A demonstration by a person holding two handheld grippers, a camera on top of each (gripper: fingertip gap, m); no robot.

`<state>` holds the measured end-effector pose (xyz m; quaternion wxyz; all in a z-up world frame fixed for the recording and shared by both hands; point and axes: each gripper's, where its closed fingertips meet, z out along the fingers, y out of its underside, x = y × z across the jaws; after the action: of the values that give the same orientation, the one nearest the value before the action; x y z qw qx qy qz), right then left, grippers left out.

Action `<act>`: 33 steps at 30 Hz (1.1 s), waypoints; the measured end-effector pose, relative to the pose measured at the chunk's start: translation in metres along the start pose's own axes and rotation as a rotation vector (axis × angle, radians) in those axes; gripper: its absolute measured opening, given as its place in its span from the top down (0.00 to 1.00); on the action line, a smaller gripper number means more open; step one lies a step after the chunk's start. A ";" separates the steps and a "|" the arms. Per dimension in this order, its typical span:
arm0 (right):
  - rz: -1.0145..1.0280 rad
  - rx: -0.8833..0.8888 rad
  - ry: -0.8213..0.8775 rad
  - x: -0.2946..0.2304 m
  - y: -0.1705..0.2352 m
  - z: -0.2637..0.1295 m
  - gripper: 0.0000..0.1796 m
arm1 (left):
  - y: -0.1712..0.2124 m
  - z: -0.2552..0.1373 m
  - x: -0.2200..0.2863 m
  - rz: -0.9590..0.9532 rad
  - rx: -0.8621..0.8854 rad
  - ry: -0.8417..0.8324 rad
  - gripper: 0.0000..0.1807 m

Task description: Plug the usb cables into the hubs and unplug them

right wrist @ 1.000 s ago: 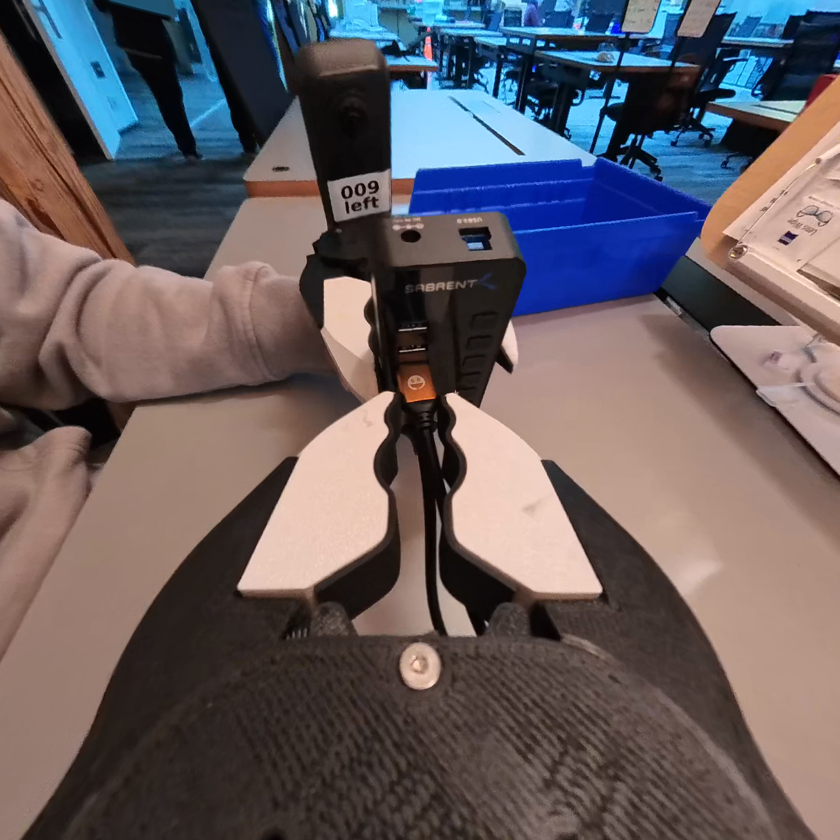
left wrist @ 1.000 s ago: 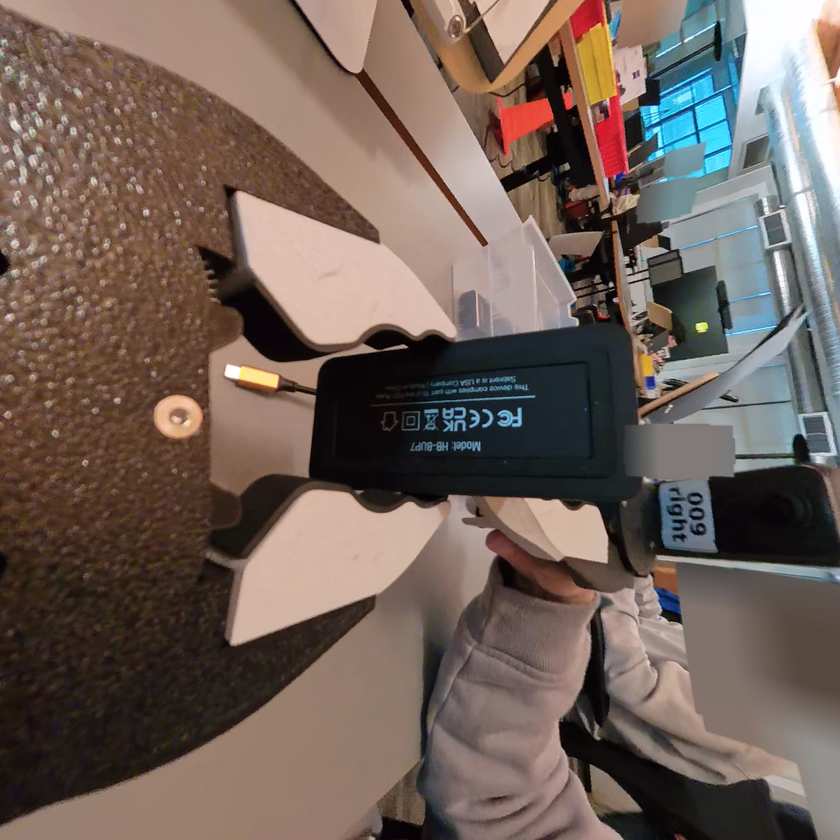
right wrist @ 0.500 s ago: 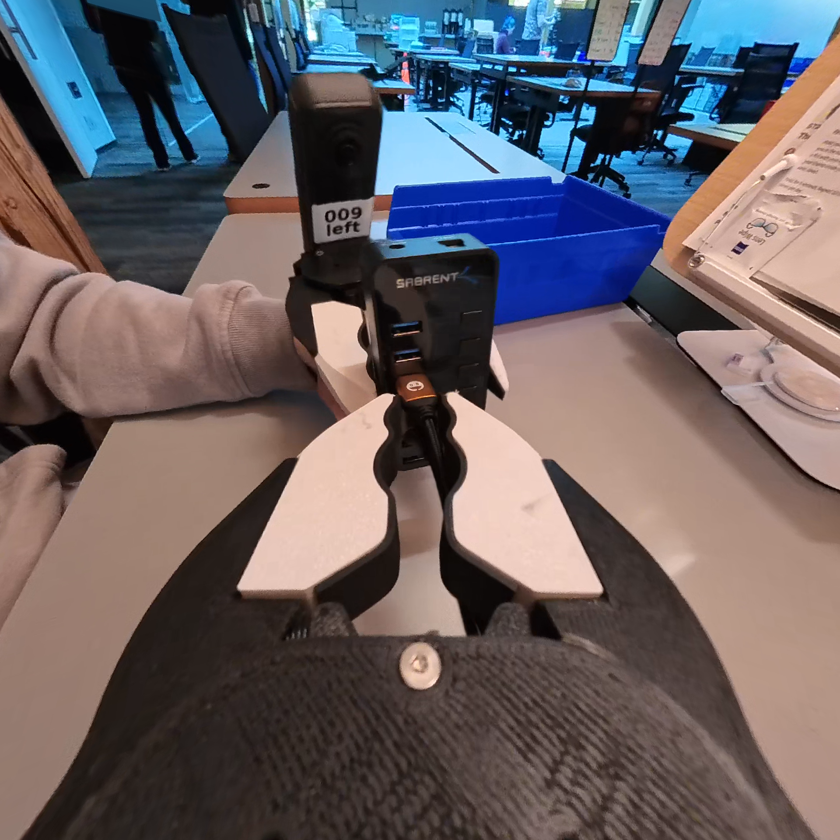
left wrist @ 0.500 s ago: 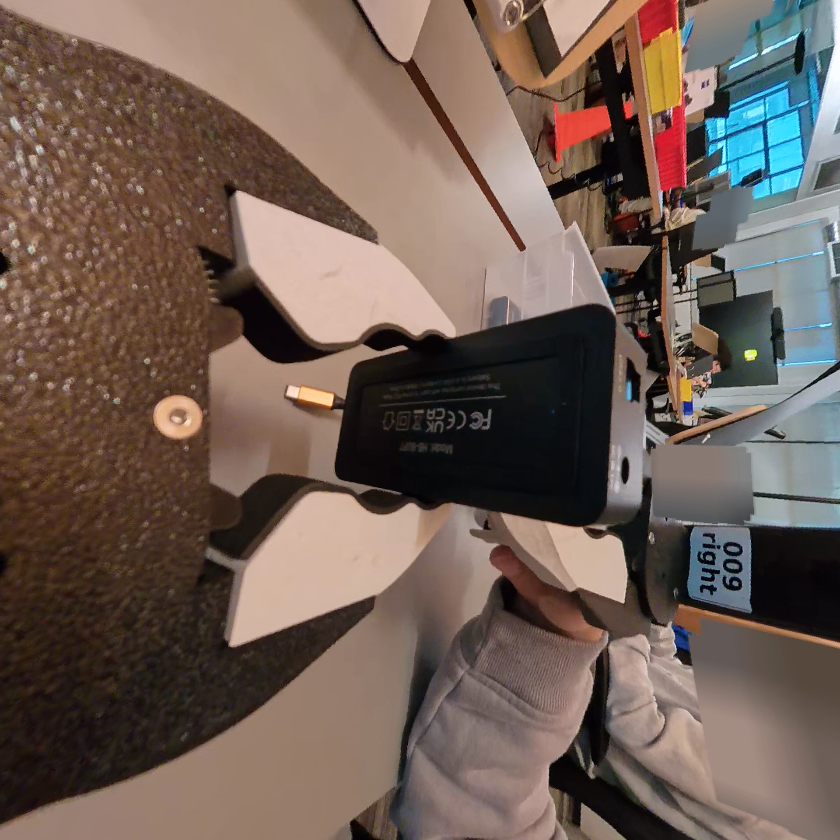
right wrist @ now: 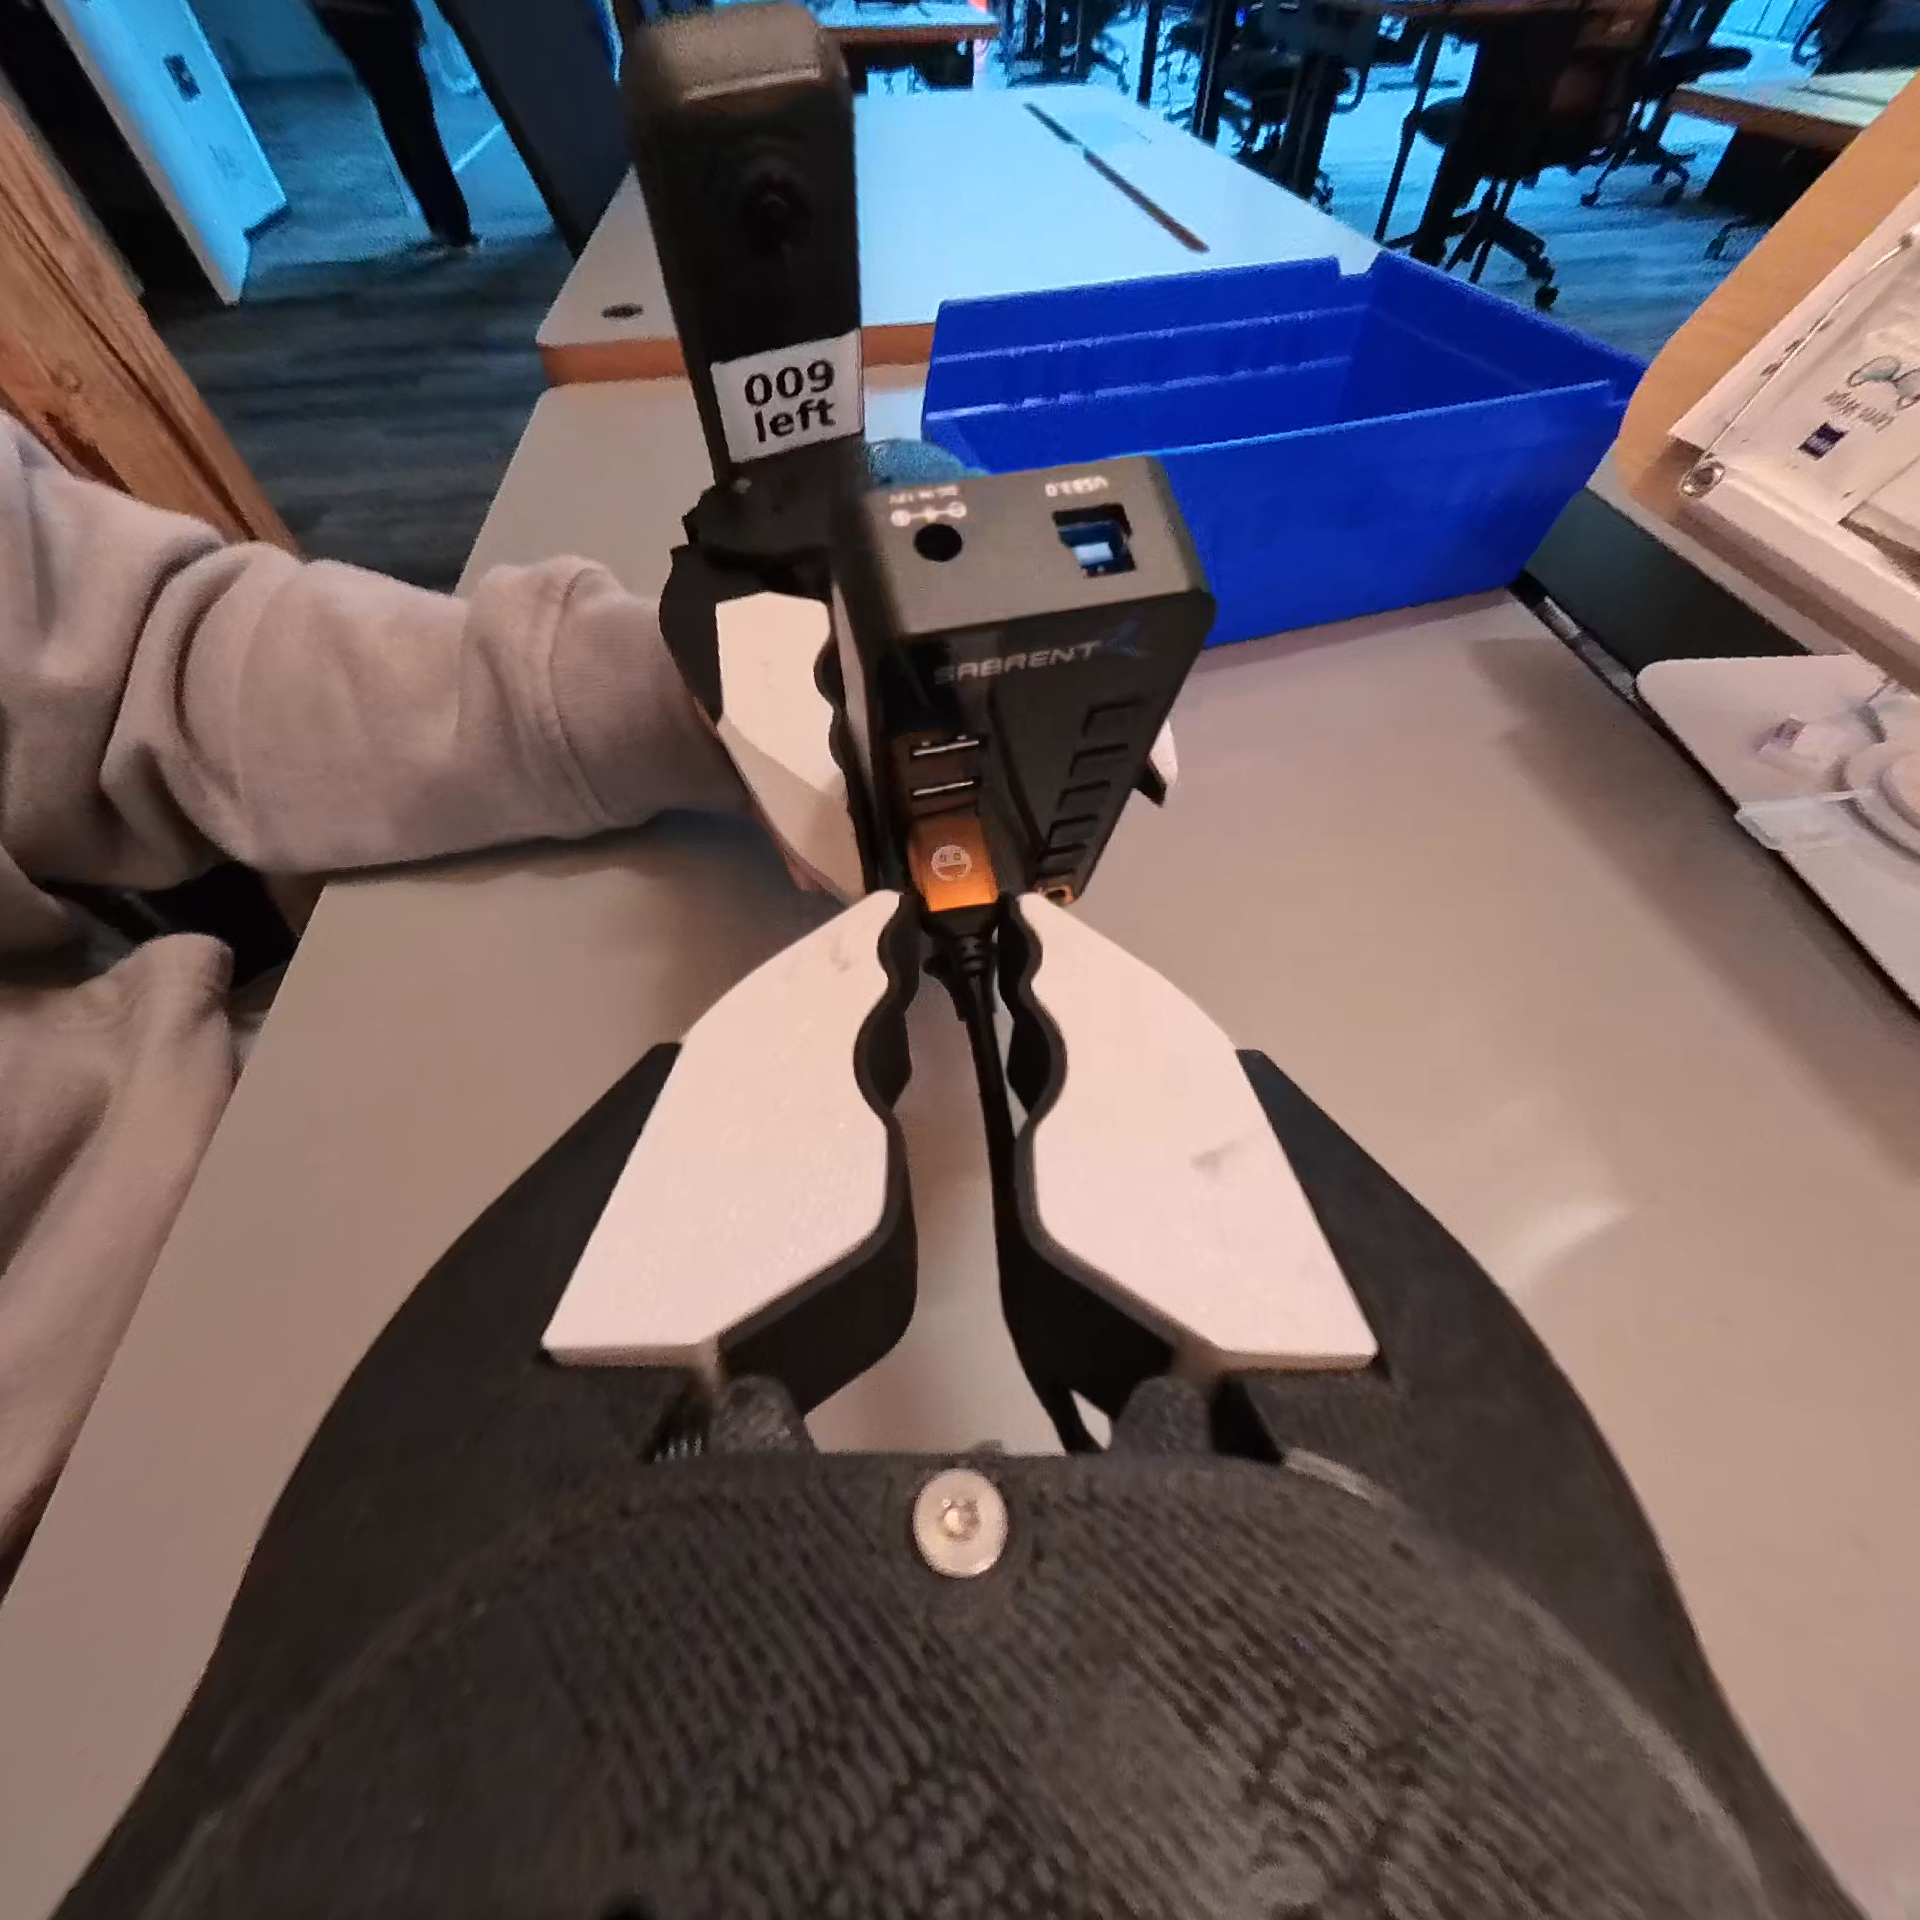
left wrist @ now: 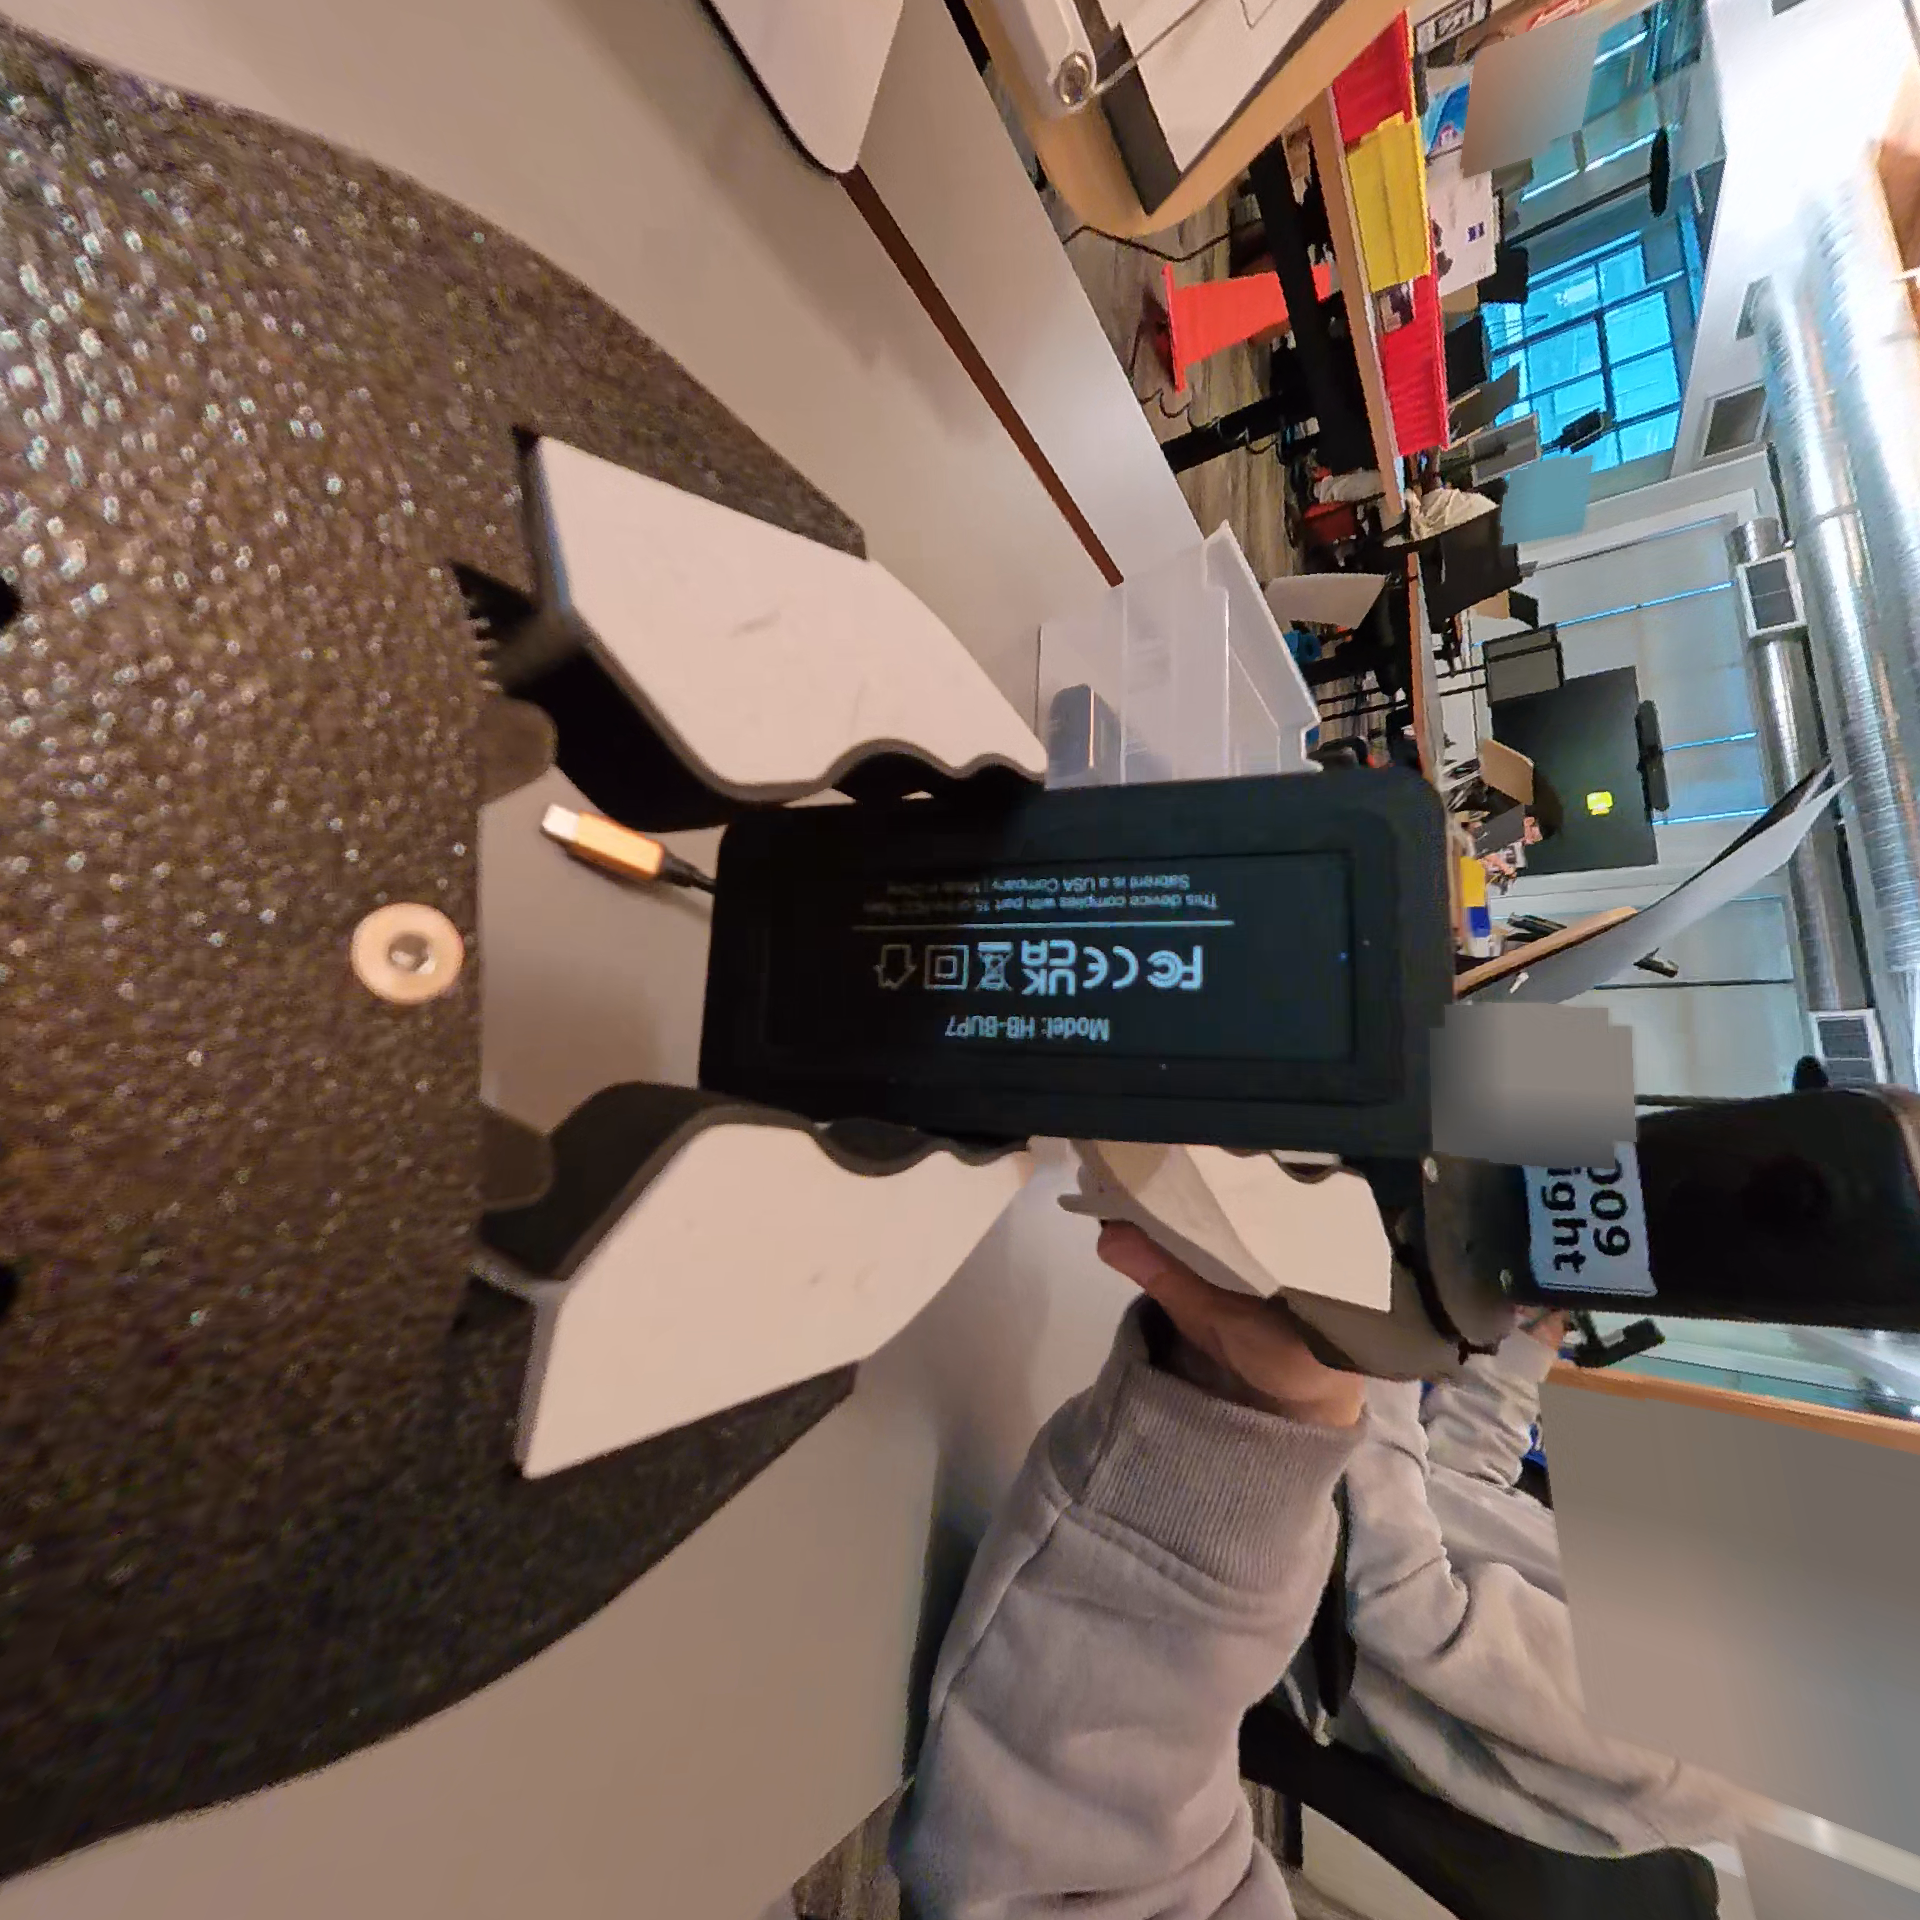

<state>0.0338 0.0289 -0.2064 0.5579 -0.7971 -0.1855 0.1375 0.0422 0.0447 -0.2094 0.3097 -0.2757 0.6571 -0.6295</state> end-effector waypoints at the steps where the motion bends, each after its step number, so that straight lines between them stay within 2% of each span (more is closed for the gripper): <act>1: -0.017 0.002 0.015 0.002 0.000 -0.001 0.91 | 0.001 0.001 0.000 -0.003 -0.008 0.003 0.67; 5: -0.088 0.092 0.065 0.004 -0.010 -0.003 0.91 | -0.006 0.001 -0.003 0.007 0.009 -0.009 0.67; 7: -0.082 0.159 0.092 0.006 -0.019 -0.004 0.74 | -0.004 -0.001 0.002 0.024 -0.011 0.018 0.67; 11: -0.042 0.332 0.016 -0.005 -0.045 -0.010 0.68 | -0.004 0.002 0.010 0.064 -0.029 0.036 0.67; 17: -0.118 0.239 0.008 -0.013 -0.034 0.004 0.68 | 0.009 0.010 0.021 0.114 -0.096 0.074 0.67; 25: -0.115 0.240 -0.055 -0.021 -0.033 0.011 0.68 | 0.011 0.013 0.030 0.111 -0.083 0.109 0.66; 28: -0.148 0.177 -0.007 -0.017 -0.028 0.013 0.68 | 0.019 0.014 0.027 0.137 -0.146 0.090 0.66; 33: -0.125 0.213 -0.019 -0.016 -0.029 0.013 0.68 | 0.020 0.015 0.026 0.110 -0.146 0.085 0.66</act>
<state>0.0096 0.0414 -0.1837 0.6453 -0.7187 -0.2245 0.1289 0.0374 0.0160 -0.2314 0.2947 -0.2340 0.7281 -0.5729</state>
